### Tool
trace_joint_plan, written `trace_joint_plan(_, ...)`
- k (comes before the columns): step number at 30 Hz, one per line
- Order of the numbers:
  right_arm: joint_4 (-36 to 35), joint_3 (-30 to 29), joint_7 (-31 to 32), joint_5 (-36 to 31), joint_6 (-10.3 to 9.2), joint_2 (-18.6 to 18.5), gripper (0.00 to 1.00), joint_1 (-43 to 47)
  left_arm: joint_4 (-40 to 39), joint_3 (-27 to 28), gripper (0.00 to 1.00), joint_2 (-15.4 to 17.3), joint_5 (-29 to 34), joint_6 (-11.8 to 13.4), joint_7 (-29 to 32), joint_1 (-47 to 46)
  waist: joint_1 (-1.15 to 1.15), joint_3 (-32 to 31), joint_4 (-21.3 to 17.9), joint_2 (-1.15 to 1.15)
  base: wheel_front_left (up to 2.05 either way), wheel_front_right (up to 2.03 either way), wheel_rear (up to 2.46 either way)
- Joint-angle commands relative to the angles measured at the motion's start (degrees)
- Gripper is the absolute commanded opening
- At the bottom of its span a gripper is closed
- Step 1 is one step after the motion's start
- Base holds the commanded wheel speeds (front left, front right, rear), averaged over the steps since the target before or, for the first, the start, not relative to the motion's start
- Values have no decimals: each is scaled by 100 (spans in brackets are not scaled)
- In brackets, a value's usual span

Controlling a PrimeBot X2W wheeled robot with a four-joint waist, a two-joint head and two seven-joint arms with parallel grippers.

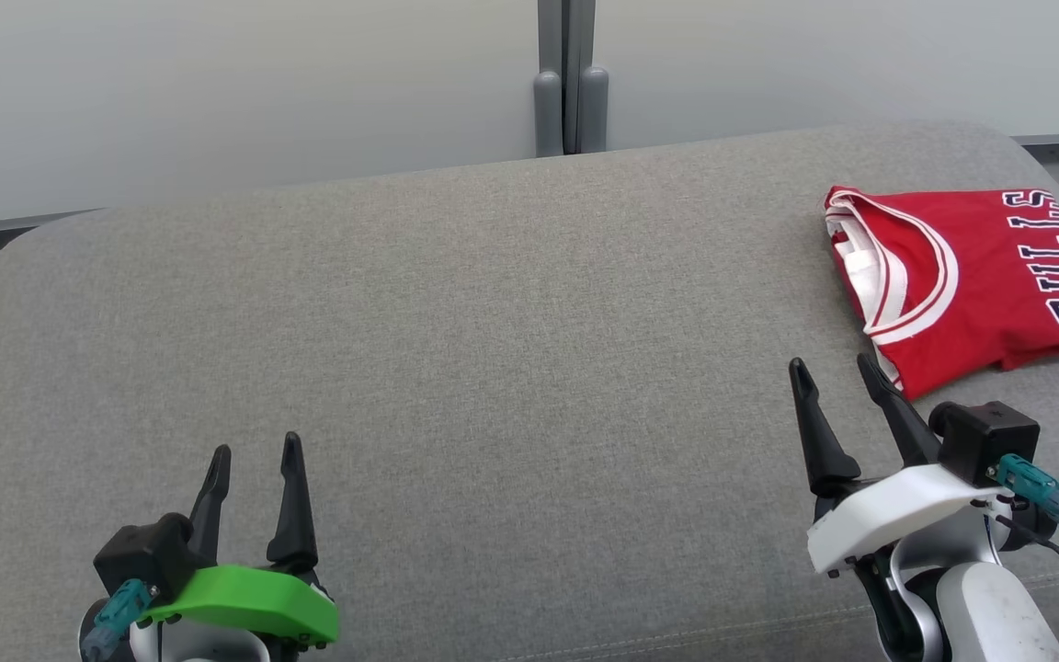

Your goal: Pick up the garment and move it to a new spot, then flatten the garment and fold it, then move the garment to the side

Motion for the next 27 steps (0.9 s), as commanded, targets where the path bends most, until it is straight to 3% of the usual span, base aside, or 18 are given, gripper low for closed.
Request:
trace_joint_plan(1,8,-6,-29,-2,-2,-11,100,57,19,10,100,5,-18,-27,-22,20,0,-3,-6,0,0,0,0)
trace_joint_plan(25,105,-93,-10,-12,-2,16,100,-12,190,-18,100,43,-54,39,-6,-76,0,38,100,0,0,0,0)
trace_joint_plan(26,106,-91,-11,-10,-2,16,0,-17,191,-20,0,34,-70,44,3,-81,0,42,104,0,0,0,0)
trace_joint_plan(27,115,-79,1,-34,0,26,0,-3,203,-16,0,10,-64,21,8,-9,0,40,103,0,0,0,0)
